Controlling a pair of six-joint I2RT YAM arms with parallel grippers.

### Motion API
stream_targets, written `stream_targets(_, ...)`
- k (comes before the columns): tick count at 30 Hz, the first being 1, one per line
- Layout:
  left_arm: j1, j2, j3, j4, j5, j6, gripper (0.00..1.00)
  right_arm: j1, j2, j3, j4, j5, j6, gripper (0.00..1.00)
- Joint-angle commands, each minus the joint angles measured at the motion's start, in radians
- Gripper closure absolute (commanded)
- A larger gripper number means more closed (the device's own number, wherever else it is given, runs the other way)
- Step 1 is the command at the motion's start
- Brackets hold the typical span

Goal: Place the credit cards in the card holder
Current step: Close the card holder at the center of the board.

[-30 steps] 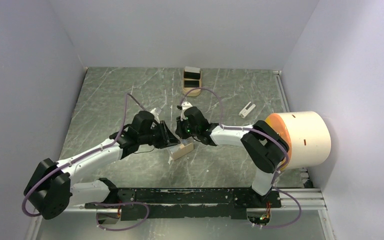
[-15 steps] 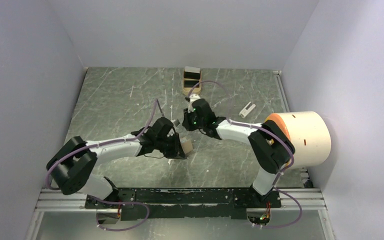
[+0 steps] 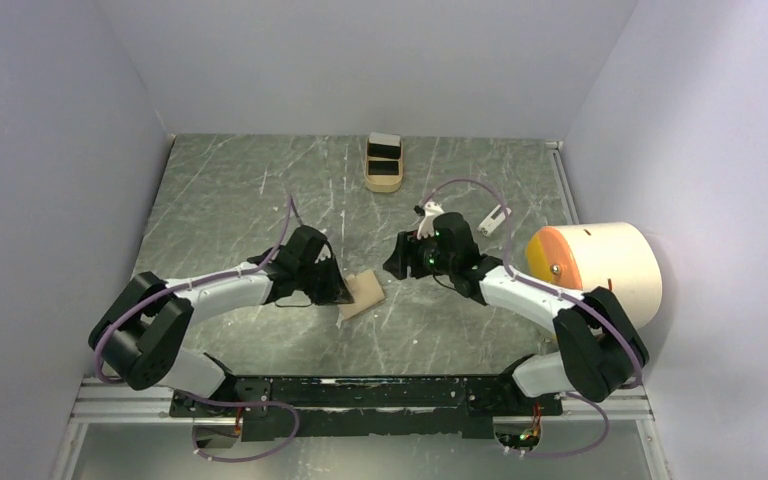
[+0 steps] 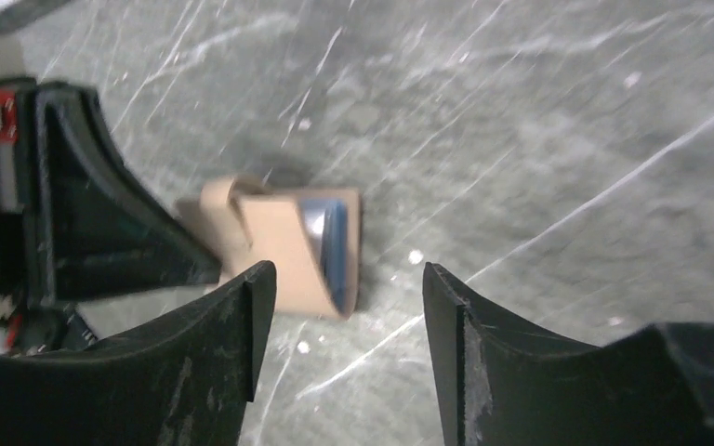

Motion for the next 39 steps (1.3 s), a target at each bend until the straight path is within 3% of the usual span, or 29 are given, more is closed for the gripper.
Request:
stream_targets(1,0.037,0.023,-0.040,0.043,0.002,0.024,0.87,-0.004,0.025,-0.036,0.071,-0.169,0.068,0.36)
stream_targets(7,0.067,0.100,-0.059,0.062,0.026,0.025,0.88,-0.001,0.101,-0.031,0.084,-0.207,0.085,0.30)
stream_targets(14,0.068,0.074,-0.083,0.060,0.012,0.006,0.88,0.032,0.211,-0.029,0.131,-0.221,0.186,0.30)
stream_targets(20,0.069,0.084,-0.107,0.092,0.025,-0.012,0.88,0.071,0.325,0.026,0.153,-0.226,0.181,0.33)
stream_targets(25,0.070,0.089,-0.127,0.117,0.041,-0.022,0.88,0.071,0.422,0.079,0.155,-0.267,0.118,0.47)
stream_targets(30,0.103,0.021,-0.117,0.057,0.063,-0.013,0.86,0.071,0.420,0.051,0.254,-0.314,0.046,0.87)
stream_targets(32,0.147,-0.053,-0.134,0.038,0.106,-0.019,0.82,0.070,0.409,0.016,0.333,-0.360,0.011,0.99)
stream_targets(35,0.221,-0.201,-0.220,0.063,0.201,-0.055,0.73,0.071,0.382,-0.046,0.476,-0.458,-0.057,1.00)
stream_targets(39,0.233,-0.340,-0.299,0.036,0.202,-0.080,0.61,0.074,0.345,-0.123,0.597,-0.525,-0.149,1.00)
